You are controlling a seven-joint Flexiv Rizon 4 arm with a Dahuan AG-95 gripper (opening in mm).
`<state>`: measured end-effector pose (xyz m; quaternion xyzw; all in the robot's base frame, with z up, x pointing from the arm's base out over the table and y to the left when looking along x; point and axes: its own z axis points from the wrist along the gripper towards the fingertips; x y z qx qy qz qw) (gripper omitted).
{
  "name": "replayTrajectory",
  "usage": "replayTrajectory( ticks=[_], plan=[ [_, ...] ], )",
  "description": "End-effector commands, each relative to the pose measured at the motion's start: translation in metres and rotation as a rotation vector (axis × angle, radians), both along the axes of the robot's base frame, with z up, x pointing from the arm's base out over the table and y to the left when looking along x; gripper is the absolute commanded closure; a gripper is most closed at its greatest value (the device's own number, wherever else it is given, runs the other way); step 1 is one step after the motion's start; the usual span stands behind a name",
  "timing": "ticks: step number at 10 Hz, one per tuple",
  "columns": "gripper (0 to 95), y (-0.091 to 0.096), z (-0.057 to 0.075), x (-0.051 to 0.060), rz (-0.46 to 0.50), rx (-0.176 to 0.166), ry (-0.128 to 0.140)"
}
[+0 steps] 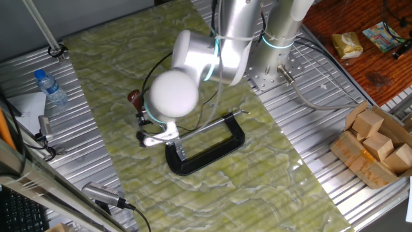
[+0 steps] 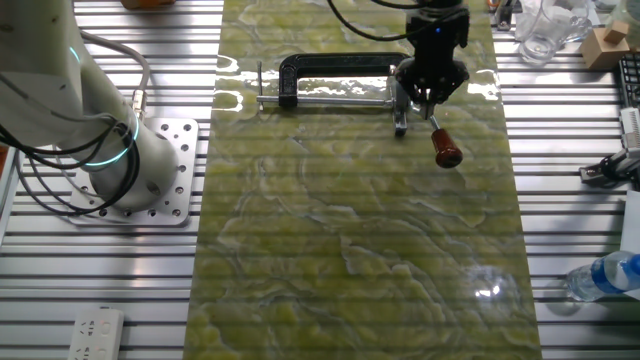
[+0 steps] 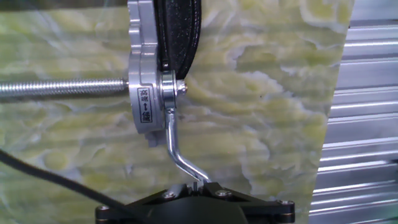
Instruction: Push down the lever
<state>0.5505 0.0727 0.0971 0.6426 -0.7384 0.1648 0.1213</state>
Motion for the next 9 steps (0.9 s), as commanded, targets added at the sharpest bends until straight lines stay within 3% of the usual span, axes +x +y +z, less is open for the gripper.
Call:
replayTrajectory(
  ticks=[1,2,3,9],
  plan=[
    [95.0,0.0011,-0.0001,0.0003,-0.325,0.08,0.004],
    [95.0,0.0011,-0.0001,0.0003,-0.394,0.115,-0.01],
    [95.0,0.0011,-0.0001,0.0003,-0.431,0.127,-0.015],
    [95.0,0.0011,-0.0001,0.0003,-0.475,0.145,-0.051]
  ],
)
